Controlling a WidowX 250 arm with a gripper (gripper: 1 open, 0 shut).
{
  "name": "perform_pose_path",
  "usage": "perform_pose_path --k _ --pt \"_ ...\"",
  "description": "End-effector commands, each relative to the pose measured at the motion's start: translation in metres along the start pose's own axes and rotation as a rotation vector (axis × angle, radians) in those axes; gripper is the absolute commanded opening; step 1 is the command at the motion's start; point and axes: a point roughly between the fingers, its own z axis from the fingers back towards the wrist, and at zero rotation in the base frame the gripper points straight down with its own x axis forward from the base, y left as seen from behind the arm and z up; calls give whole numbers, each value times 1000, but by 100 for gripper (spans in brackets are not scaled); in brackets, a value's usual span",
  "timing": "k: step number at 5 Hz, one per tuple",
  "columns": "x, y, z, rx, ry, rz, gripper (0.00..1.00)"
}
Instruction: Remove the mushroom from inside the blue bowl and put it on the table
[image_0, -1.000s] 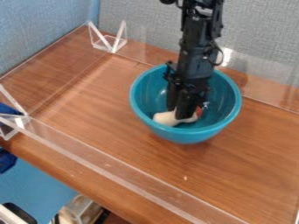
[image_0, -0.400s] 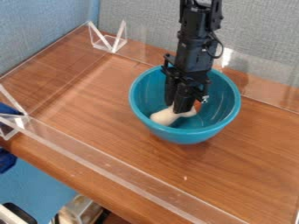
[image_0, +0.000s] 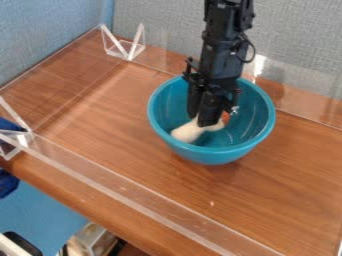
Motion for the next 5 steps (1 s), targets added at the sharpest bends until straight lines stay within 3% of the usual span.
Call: perform_pose_path --k 1,3,5 --pt "-3 -3 33 45 -85 11 0" --pt "-9 -14 57 69 -125 17 0" --pt "-11 -28 62 63 -139 10 0"
